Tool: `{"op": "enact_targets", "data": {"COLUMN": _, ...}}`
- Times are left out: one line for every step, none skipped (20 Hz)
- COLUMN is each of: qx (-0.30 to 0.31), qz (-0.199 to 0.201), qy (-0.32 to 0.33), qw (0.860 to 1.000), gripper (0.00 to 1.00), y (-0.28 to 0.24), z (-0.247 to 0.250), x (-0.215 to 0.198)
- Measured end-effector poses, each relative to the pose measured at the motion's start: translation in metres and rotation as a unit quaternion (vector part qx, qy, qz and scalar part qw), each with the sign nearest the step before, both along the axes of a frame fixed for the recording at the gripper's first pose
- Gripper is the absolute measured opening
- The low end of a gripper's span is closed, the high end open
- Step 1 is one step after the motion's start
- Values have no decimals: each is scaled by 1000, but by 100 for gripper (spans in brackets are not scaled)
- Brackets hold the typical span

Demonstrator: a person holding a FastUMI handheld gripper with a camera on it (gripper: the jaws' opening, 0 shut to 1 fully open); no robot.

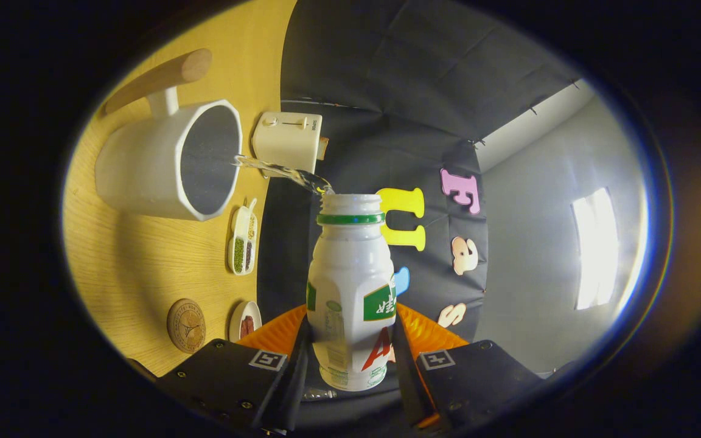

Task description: Take the bottle from table, then pour the juice into the cup, finally place the bottle on the coaster

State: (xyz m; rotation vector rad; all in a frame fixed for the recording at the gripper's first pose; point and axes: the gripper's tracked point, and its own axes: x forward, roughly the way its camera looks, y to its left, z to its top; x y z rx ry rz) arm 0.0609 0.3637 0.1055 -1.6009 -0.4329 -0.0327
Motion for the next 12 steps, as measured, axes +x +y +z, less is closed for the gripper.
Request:
{"op": "enact_targets", "data": {"qx": 0, "qz": 0, "qy": 0, "qw": 1000, "gripper": 65, "y": 0, "z": 0, "x": -1}}
{"op": "enact_targets", "data": {"qx": 0, "qz": 0, "qy": 0, "qw": 1000, "gripper": 65, "y": -1, "z": 0, "x": 0}}
{"op": "enact_targets", "data": {"qx": -1, "qz": 0, "qy": 0, "qw": 1000, "gripper": 65, "y": -3, "z": 0, "x": 0}}
{"op": "enact_targets", "data": {"qx": -2, "qz": -1, "qy": -1, "qw": 1000, "gripper": 65, "y": -2, "z": 0, "x": -1}}
{"op": "enact_targets", "data": {"qx": -3, "qz": -1, "qy": -1, "qw": 1000, "gripper": 65, "y": -2, "z": 0, "x": -1}}
{"op": "enact_targets", "data": {"qx": -4, "qz": -1, "qy": -1, "qw": 1000, "gripper": 65, "y": -2, "z": -1, "x": -2}}
{"op": "enact_targets", "data": {"qx": -5, "qz": -2, "qy": 0, "qw": 1000, "gripper": 65, "y": -3, "z": -1, "x": -1}}
{"op": "enact_targets", "data": {"qx": -7, "qz": -2, "qy": -1, "qw": 1000, "gripper": 65, "y": -2, "z": -2, "x": 0}}
{"op": "enact_targets", "data": {"qx": -8, "qz": -3, "qy": -1, "qw": 1000, "gripper": 65, "y": -3, "z": -4, "x": 0}}
{"op": "enact_targets", "data": {"qx": -8, "qz": -3, "qy": -1, "qw": 1000, "gripper": 65, "y": -3, "z": -4, "x": -1}}
{"op": "enact_targets", "data": {"qx": -10, "qz": -3, "qy": 0, "qw": 1000, "gripper": 65, "y": -3, "z": -4, "x": 0}}
{"op": "enact_targets", "data": {"qx": -11, "qz": -3, "qy": -1, "qw": 1000, "gripper": 65, "y": -2, "z": -3, "x": 1}}
